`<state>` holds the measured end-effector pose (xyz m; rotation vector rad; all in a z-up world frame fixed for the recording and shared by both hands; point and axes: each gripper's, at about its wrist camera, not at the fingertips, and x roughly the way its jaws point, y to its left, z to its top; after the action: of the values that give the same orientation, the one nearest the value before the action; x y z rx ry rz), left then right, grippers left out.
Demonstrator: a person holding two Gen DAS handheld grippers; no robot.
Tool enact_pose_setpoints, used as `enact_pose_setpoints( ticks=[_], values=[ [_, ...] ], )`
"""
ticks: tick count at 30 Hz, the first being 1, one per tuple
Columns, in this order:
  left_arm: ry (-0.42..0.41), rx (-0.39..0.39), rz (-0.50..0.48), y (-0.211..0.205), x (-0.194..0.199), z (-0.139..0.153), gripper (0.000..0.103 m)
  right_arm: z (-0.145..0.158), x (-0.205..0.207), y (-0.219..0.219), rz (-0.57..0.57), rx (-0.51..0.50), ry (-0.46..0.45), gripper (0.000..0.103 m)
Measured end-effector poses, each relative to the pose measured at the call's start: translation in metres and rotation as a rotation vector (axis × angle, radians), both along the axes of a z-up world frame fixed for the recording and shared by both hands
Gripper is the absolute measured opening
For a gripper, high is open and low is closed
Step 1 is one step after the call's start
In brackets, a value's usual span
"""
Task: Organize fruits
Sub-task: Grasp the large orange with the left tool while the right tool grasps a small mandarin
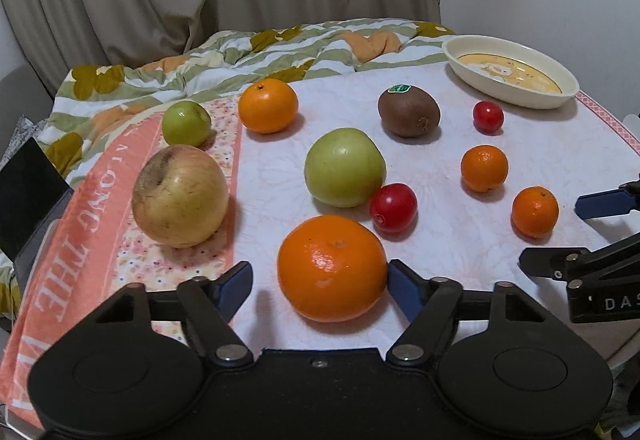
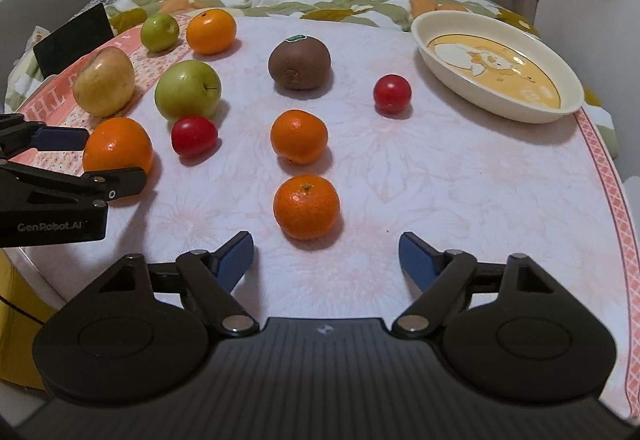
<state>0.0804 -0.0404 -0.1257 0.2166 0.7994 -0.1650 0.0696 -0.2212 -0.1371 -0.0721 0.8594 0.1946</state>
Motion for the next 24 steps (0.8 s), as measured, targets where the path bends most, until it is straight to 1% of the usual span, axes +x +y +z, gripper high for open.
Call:
enact_pose_setpoints(
  ticks=[1, 3, 4, 6, 8, 10, 14, 17, 24],
  values=[
    [0.004, -0.004, -0.001, -0.001, 0.001, -0.001, 0.071, 0.000, 0.000, 0.000, 0.003, -0.001, -0.008, 0.092],
    [0.011, -0.011, -0.006, -0.002, 0.002, -0.001, 0.064, 0.000, 0.002, 0.001, 0.012, -0.001, -0.017, 0.086],
    [0.010, -0.009, -0.004, -0.003, 0.002, -0.001, 0.064, 0.000, 0.003, 0.001, 0.015, 0.000, -0.019, 0.084],
    [0.008, -0.003, -0.005, -0.005, 0.001, -0.002, 0.064, 0.000, 0.005, 0.001, 0.021, 0.004, -0.023, 0.076],
    [0.010, -0.013, -0.003, -0.003, 0.001, -0.001, 0.063, 0.001, 0.006, 0.003, 0.027, 0.004, -0.029, 0.073],
    [0.013, -0.023, -0.001, 0.000, 0.000, -0.001, 0.063, 0.001, 0.007, 0.004, 0.027, 0.004, -0.032, 0.072],
    [0.016, -0.025, 0.002, 0.001, -0.001, 0.000, 0.063, 0.003, 0.008, 0.007, 0.018, -0.002, -0.053, 0.068],
    [0.015, -0.031, 0.000, 0.003, -0.002, 0.000, 0.063, 0.004, 0.009, 0.010, 0.028, -0.004, -0.061, 0.051],
    [0.002, -0.046, -0.002, 0.008, -0.008, 0.010, 0.063, 0.014, 0.008, 0.013, 0.015, -0.004, -0.069, 0.051]
  ],
)
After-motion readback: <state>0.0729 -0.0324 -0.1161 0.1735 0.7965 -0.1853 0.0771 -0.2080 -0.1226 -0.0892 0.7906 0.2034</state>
